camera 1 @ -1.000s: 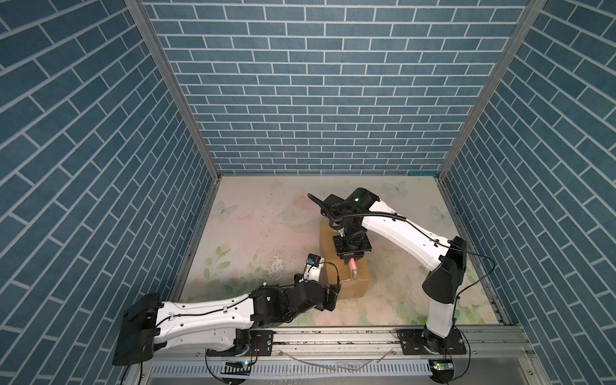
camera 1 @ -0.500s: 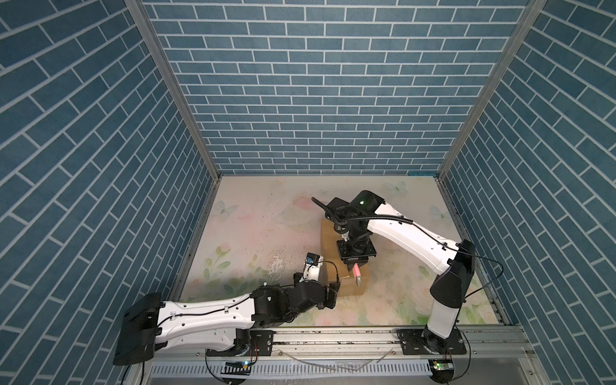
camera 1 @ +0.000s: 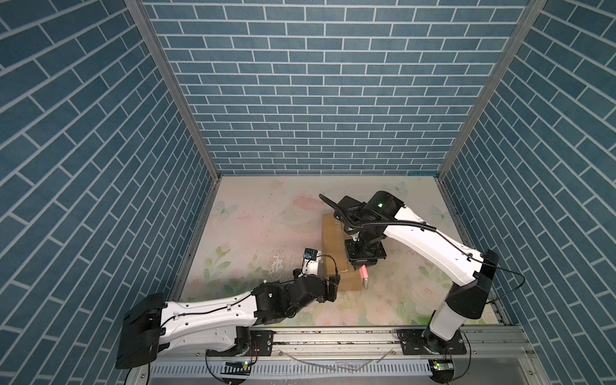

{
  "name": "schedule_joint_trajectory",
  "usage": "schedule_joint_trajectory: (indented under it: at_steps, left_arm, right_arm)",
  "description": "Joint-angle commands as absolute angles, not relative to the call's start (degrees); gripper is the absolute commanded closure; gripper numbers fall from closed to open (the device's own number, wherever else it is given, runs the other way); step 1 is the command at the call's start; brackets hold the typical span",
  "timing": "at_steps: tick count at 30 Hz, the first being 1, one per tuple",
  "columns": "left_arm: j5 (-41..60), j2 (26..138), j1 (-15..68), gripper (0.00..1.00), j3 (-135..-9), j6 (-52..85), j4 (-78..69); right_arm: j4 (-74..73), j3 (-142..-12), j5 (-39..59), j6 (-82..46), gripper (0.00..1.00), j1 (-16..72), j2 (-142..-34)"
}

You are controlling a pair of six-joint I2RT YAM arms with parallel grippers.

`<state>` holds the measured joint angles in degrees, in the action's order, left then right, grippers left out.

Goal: Unpack the express box

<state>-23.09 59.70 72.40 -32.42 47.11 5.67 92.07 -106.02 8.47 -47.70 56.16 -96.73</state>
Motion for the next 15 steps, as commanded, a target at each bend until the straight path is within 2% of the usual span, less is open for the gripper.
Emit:
schedule_joint_trajectory:
  at_steps: [1,7,11,15]
  left_arm:
    - [-17.66,60.81,70.18,0.0,-34.06,46.17,2.61]
    - [-4.37,55.46,63.37,0.01,-39.66,45.48,8.69]
    - [2.46,50.37,54.99,0.07,-46.41,43.18,17.92]
    - [13.32,50.54,46.38,0.16,-49.84,44.42,15.06]
  right_arm:
    - [102.66,-106.65,2.1,-48.75,1.0,55.44,-94.31]
    - [97.59,-111.8,-2.85,-40.81,1.0,52.73,-93.21]
    - [89.16,-109.97,0.28,-35.36,1.0,50.06,-90.1]
    - [80.42,-106.74,6.73,-30.22,1.0,47.32,-87.08]
